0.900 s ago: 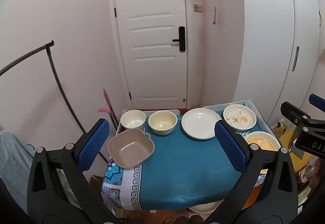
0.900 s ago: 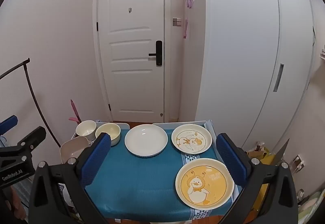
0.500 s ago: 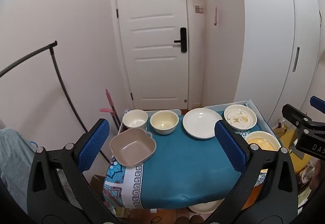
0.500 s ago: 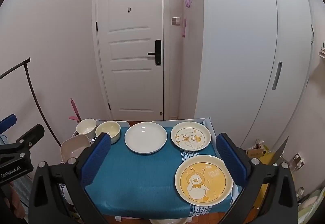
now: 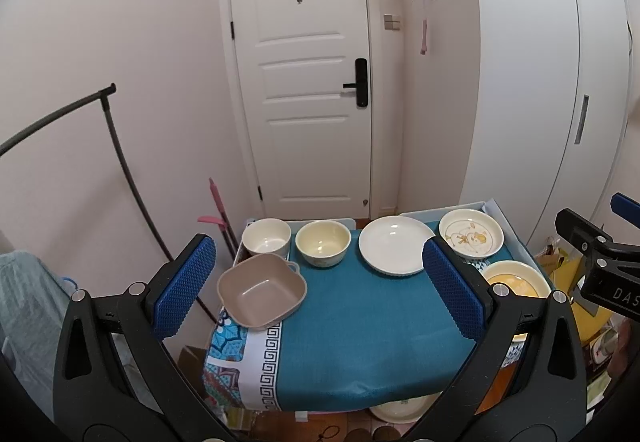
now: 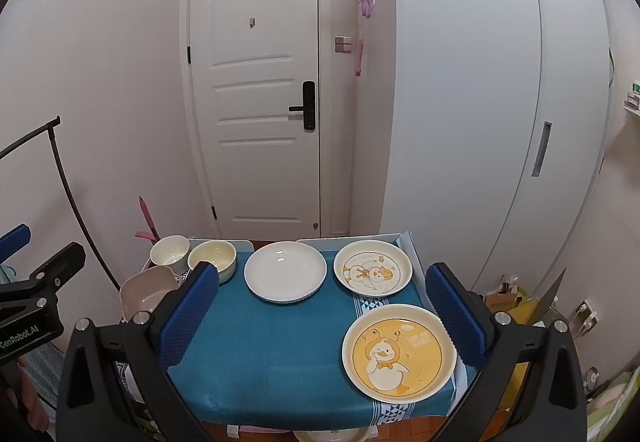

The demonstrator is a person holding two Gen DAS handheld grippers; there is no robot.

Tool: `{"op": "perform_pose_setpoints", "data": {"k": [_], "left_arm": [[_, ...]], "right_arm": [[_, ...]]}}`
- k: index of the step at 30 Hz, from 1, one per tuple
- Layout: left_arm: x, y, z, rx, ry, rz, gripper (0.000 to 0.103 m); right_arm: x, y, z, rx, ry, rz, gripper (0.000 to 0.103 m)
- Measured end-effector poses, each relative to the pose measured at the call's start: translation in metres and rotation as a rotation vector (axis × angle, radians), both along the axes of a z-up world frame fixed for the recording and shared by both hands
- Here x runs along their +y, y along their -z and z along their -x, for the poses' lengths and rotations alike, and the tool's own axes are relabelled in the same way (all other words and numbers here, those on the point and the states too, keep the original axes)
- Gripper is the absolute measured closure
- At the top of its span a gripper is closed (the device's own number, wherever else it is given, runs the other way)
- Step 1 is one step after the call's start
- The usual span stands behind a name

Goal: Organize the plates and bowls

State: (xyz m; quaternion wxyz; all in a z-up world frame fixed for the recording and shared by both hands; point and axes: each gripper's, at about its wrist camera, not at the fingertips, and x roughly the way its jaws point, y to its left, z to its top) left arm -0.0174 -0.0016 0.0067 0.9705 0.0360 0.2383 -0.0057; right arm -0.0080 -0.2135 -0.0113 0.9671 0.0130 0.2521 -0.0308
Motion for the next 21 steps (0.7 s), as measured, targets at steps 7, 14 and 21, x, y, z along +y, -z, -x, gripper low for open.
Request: {"op": "perform_pose_setpoints", "data": {"k": [7,14,21], "left_arm": [[0.0006,0.0005,0.0008,0.003,0.005,-0.003,0.0],[-0.0023,0.0001,0.0001,0.005,0.0,-0.008,0.0],[0.0006,-0.0015,-0.0005,0.002,0.01,0.015,0.0]], "right_arm": [[-0.0007,-0.0009,0.0015,-0.001,0.001,-0.006,0.0],[-0.0022,-0.0007,0.002,-0.002,0.004,-0.007,0.0],[-0.0033,-0.0013,0.0014,0.003,0.017,-0.005,0.0]]}}
